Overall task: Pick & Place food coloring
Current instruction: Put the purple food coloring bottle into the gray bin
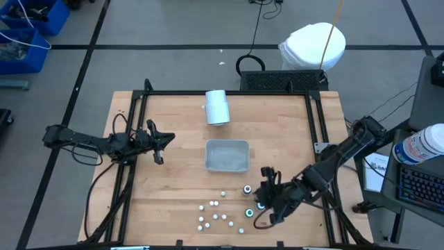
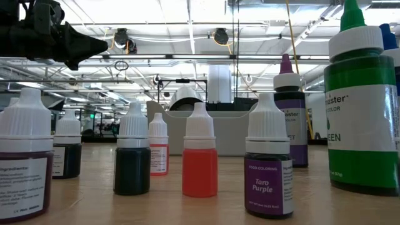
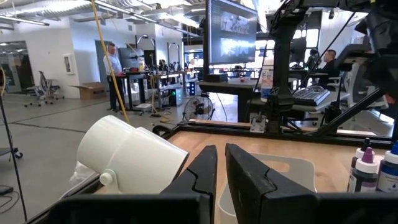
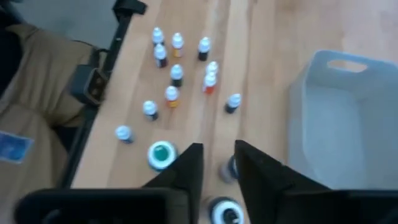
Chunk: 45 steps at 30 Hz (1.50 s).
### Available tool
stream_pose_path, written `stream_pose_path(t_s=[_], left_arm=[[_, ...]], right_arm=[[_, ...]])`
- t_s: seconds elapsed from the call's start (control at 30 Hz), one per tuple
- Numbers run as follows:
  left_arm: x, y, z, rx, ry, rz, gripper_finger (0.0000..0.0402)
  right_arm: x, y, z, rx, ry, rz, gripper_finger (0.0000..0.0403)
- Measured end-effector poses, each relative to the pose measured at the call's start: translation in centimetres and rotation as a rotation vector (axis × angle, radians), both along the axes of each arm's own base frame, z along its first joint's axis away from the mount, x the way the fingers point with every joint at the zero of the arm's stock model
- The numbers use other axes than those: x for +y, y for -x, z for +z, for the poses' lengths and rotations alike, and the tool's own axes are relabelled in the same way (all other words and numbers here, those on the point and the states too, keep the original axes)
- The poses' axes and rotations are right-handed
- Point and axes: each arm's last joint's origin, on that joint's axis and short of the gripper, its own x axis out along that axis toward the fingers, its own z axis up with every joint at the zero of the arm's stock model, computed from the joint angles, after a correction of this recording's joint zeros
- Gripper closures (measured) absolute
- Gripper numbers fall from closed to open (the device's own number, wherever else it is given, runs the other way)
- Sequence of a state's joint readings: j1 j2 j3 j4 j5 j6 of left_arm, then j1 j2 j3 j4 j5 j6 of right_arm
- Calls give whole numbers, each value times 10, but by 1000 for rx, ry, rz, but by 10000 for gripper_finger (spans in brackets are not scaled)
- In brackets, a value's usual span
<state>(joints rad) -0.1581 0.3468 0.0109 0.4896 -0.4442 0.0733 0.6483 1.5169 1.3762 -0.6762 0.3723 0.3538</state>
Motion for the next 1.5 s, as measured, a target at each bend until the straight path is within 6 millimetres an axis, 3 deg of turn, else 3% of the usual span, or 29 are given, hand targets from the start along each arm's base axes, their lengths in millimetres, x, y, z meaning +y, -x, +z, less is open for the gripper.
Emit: stream_pose_path(t_s=[0.23, 0.43, 0.77, 1.0, 1.5], left_arm=[[0, 0, 0, 0, 0, 0, 360], [0, 0, 0, 0, 0, 0, 360], [0, 0, 0, 0, 0, 0, 360], [0, 0, 0, 0, -1, 0, 360], [0, 0, 0, -1, -1, 0, 360]], right_arm=[[-12, -9, 0, -12, 30, -33, 213], [-21, -16, -2, -27, 14, -73, 175], [-37, -26, -51, -16, -39, -1, 177], [-47, -26, -69, -11, -54, -7, 178], [-44, -35, -92, 27, -56, 0, 179]])
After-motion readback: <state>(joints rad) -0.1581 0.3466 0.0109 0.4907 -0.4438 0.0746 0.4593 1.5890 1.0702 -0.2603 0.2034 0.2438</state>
